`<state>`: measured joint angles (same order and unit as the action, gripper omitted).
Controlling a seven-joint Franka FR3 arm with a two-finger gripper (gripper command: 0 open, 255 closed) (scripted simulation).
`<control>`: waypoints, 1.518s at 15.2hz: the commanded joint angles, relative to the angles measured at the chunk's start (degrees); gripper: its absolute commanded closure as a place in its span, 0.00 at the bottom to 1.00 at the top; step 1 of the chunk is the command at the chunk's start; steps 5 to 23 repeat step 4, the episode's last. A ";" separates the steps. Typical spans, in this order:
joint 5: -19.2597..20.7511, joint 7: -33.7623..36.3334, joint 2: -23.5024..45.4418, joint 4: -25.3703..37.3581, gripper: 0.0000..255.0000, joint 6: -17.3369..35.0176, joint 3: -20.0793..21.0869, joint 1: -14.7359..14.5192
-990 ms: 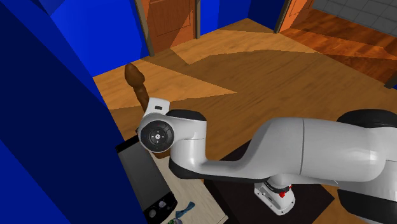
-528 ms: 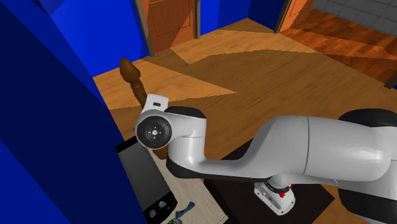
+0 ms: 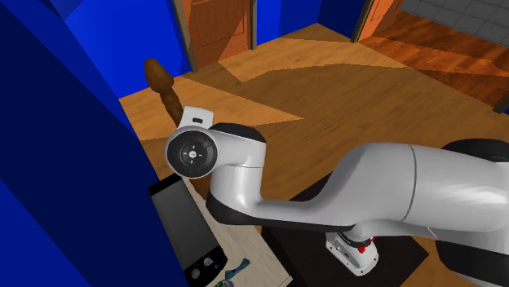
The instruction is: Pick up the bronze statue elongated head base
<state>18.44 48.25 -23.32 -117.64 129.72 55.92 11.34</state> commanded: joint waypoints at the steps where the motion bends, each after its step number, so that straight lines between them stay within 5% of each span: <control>1: -0.34 -0.80 -0.10 1.42 1.00 -1.19 -0.48 -0.23; 23: -0.53 -1.26 -0.08 2.22 1.00 -1.92 -0.69 -0.30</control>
